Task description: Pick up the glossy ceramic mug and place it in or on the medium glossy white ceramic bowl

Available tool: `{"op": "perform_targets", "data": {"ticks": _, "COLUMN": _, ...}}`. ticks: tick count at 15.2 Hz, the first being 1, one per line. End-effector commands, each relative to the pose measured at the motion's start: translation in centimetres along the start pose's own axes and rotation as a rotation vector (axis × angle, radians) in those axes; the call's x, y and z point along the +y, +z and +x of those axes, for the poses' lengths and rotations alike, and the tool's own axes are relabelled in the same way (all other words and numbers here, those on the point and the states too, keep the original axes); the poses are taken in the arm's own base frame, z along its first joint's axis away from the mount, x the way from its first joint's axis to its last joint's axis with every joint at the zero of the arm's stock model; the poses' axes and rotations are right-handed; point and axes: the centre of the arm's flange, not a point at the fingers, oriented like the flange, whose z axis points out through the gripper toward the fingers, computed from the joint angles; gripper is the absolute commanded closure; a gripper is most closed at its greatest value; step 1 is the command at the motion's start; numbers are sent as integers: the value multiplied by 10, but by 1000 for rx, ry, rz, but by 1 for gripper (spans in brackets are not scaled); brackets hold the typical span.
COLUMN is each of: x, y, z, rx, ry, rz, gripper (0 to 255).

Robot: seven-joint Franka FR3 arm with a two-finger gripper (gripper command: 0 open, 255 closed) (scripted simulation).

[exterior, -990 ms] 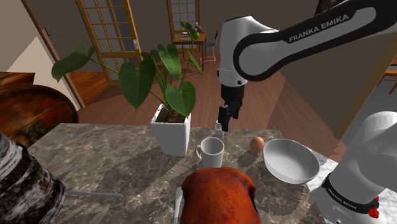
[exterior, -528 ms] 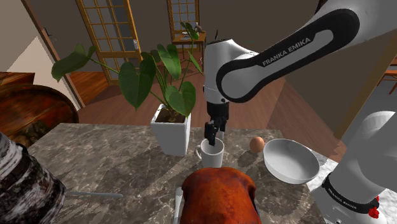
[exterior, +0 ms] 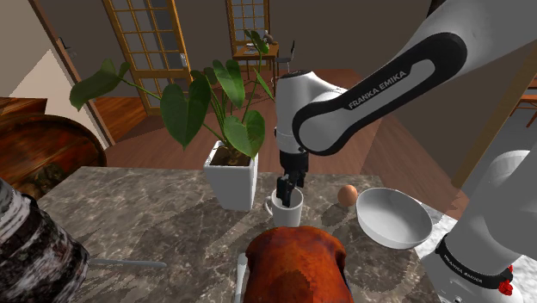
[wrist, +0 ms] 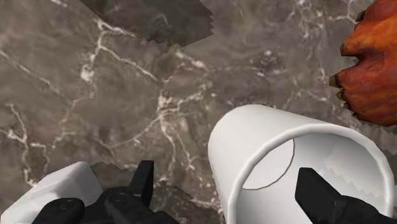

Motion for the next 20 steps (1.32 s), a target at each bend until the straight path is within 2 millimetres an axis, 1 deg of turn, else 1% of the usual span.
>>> {"op": "perform_targets", "data": {"ticks": 1, "x": 0, "y": 1, "z": 0, "rx": 0, "ry": 0, "rz": 0, "gripper": 0}}
{"op": "perform_targets", "data": {"ticks": 5, "x": 0, "y": 1, "z": 0, "rx": 0, "ry": 0, "rz": 0, "gripper": 0}}
{"op": "perform_targets", "data": {"ticks": 6, "x": 0, "y": 1, "z": 0, "rx": 0, "ry": 0, "rz": 0, "gripper": 255}}
{"op": "perform_targets", "data": {"ticks": 15, "x": 0, "y": 1, "z": 0, "rx": 0, "ry": 0, "rz": 0, "gripper": 255}}
{"op": "perform_targets", "data": {"ticks": 20, "x": -2, "y": -26, "z": -1, "rx": 0, "ry": 0, "rz": 0, "gripper": 255}}
